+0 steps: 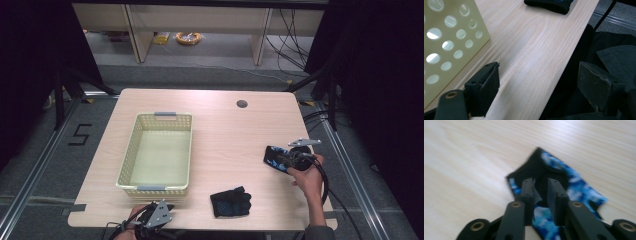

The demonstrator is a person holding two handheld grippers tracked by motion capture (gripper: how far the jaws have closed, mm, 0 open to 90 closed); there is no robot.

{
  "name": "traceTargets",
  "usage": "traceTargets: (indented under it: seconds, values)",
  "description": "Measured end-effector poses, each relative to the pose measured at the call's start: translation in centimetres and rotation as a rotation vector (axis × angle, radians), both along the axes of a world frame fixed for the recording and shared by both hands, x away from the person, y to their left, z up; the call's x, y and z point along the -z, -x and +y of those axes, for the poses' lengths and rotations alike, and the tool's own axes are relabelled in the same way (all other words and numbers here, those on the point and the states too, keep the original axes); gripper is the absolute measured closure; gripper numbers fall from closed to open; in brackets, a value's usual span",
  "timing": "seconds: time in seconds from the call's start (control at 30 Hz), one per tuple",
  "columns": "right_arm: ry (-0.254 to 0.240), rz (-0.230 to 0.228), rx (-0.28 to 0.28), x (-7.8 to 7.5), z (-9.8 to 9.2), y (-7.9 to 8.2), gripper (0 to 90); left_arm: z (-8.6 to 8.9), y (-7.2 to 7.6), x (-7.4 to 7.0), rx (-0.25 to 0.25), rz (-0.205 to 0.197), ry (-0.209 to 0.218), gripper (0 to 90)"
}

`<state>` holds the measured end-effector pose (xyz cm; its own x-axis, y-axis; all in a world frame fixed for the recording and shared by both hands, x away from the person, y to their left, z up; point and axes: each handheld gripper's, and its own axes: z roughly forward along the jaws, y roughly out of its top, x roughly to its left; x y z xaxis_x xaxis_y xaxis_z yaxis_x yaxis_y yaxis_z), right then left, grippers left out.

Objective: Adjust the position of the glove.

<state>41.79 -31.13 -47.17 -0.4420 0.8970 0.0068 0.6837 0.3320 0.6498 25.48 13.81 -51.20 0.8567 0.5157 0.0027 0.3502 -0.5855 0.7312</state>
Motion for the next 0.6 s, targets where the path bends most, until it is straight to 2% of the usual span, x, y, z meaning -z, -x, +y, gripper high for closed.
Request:
traceTargets:
  seconds: [0.07, 0.2, 0.23, 0.33, 0.37, 0.4, 0.43, 0.5, 0.53, 0.6]
  values:
    - [0.036, -0.008, -0.068, 0.2, 0.6, 0.0, 69.4, 0.0, 0.0, -0.1, -0.004, -0.009, -0.004, 17.7]
    - [0.049, 0.013, -0.073, 0.4, 0.7, 0.1, 65.1, 0.0, 0.1, -0.1, -0.003, -0.009, 0.001, 17.7]
    - [0.047, 0.03, -0.078, 0.6, 0.6, 0.0, 61.6, 0.1, 0.0, -0.1, 0.0, -0.015, -0.015, 17.6]
    - [0.064, 0.016, -0.098, 1.2, 0.5, -0.3, 59.4, 0.0, 0.0, -0.1, -0.004, -0.008, -0.007, 17.6]
    - [0.055, 0.034, -0.067, 1.8, 0.8, -0.4, 57.2, 0.0, 0.0, -0.1, -0.004, -0.009, -0.008, 17.6]
    - [0.055, 0.034, -0.067, 1.8, 0.8, -0.4, 57.2, 0.0, 0.0, -0.1, -0.004, -0.009, -0.008, 17.6]
    - [0.057, 0.058, -0.07, 1.8, 0.8, -0.4, 56.7, 0.0, 0.0, -0.1, -0.003, -0.009, -0.007, 17.6]
    - [0.062, 0.024, -0.087, 2.6, 1.0, -0.6, 57.7, 0.0, 0.0, 0.0, -0.003, -0.01, -0.004, 17.6]
    - [0.087, 0.041, -0.11, 2.3, 0.8, -0.7, 60.3, 0.0, 0.1, -0.1, -0.003, -0.008, -0.005, 17.7]
    - [0.074, 0.04, -0.1, 2.3, 0.9, -0.5, 68.7, 0.0, 0.1, 0.0, -0.003, -0.007, -0.006, 17.6]
